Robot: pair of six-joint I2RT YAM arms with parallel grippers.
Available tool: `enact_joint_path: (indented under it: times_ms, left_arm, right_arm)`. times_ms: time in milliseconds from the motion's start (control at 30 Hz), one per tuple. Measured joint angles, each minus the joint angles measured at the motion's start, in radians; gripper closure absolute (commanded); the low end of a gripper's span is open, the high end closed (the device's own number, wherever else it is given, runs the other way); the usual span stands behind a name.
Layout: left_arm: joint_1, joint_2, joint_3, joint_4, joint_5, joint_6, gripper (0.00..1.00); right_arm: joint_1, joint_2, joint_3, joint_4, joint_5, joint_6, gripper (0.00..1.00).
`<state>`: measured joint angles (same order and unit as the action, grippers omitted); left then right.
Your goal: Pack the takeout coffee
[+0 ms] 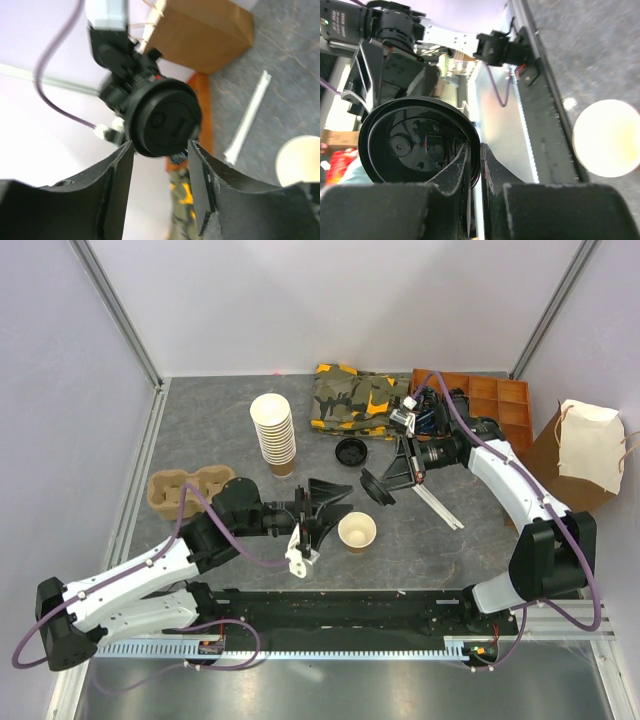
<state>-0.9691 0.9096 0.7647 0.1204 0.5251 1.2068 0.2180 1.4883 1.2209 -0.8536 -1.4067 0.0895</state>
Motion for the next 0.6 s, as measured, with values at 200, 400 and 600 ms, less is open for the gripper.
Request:
enact_joint_path:
  times_ms: [200, 400, 600]
  left_arm:
    - [-0.07, 0.027, -0.02, 0.127, -0.03, 0.072, 0.56]
    - [-0.097, 0.055, -0.021, 0.173, -0.069, 0.102, 0.58]
    - [-0.095, 0.068, 0.041, 0.121, -0.211, -0.158, 0.56]
  right_arm:
    - [0.019, -0.016, -0.055, -0.001, -0.037, 0.039, 1.0]
    - [0.043, -0.016, -0.058, 0.0, -0.044, 0.049, 1.0]
    - [0.044, 0.018, 0.044, -0.15, -0.053, -0.127, 1.0]
